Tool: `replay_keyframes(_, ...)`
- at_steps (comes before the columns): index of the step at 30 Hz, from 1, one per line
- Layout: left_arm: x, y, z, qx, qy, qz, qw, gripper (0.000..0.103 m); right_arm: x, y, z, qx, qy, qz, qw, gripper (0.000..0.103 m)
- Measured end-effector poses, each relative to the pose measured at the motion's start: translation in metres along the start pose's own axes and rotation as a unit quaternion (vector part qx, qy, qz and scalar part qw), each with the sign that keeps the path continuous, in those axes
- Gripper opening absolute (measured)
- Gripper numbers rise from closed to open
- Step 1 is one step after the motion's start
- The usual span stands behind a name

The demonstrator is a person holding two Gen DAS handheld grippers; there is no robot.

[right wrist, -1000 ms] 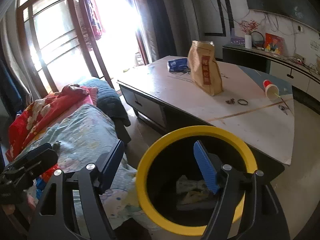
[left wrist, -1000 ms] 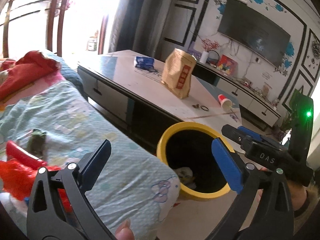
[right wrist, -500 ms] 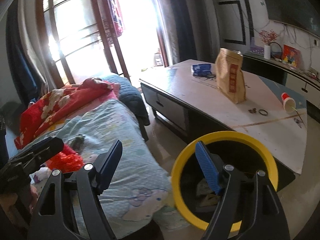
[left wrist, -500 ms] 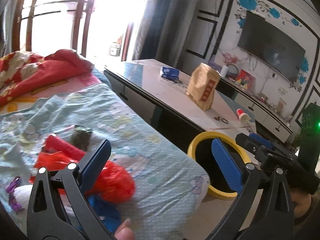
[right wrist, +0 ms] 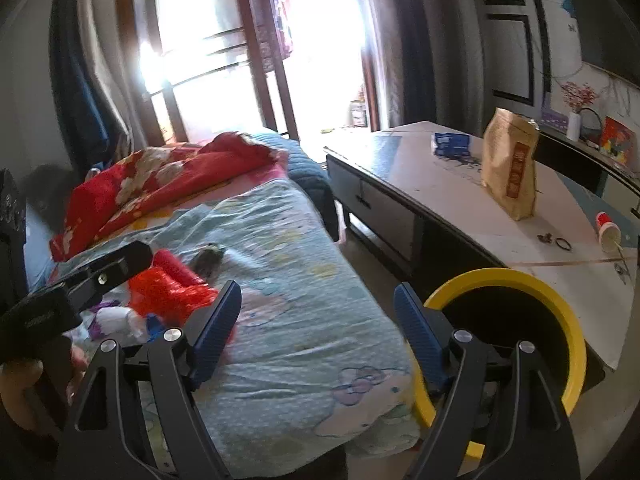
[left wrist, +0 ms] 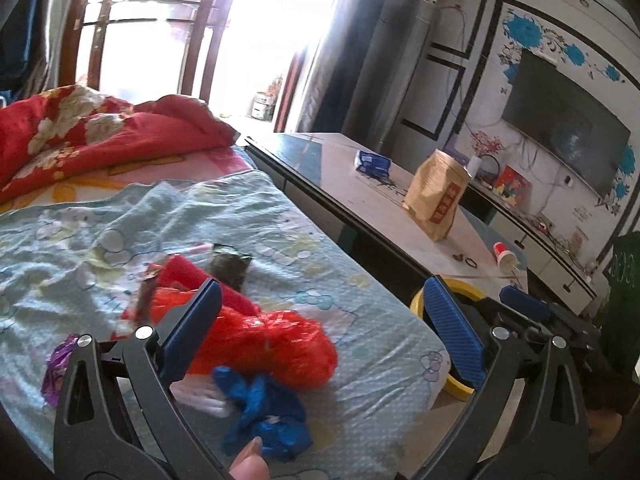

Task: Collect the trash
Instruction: 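Move both open tools back to the remaining trash on the bed, then grasp the purple wrapper with the left tool while the right tool grasps the red mesh bag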

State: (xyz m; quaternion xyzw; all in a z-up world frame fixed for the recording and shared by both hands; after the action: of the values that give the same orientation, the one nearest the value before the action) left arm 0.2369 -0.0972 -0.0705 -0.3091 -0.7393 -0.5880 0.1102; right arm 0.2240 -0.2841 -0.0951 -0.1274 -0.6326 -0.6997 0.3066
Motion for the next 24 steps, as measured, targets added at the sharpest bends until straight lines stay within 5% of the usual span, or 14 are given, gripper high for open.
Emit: replay_keyframes(24, 0.051, 0.005, 0.083, 0.053, 0.067, -0.040, 0.9956, 0.092, -0.018, -0.021, 0.107, 0.084, 0.071, 0.031, 0.993, 0.077)
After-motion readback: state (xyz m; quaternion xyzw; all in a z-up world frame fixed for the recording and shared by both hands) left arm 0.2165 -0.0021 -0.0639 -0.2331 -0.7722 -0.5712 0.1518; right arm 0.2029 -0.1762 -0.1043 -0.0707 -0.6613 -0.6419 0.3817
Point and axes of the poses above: each gripper's, at about its wrist camera, not at the fingertips, and x roughly against the way its jaws point, z to its left, y to its top, the point moved 10 cm from there along -x, roughly the way its jaws point
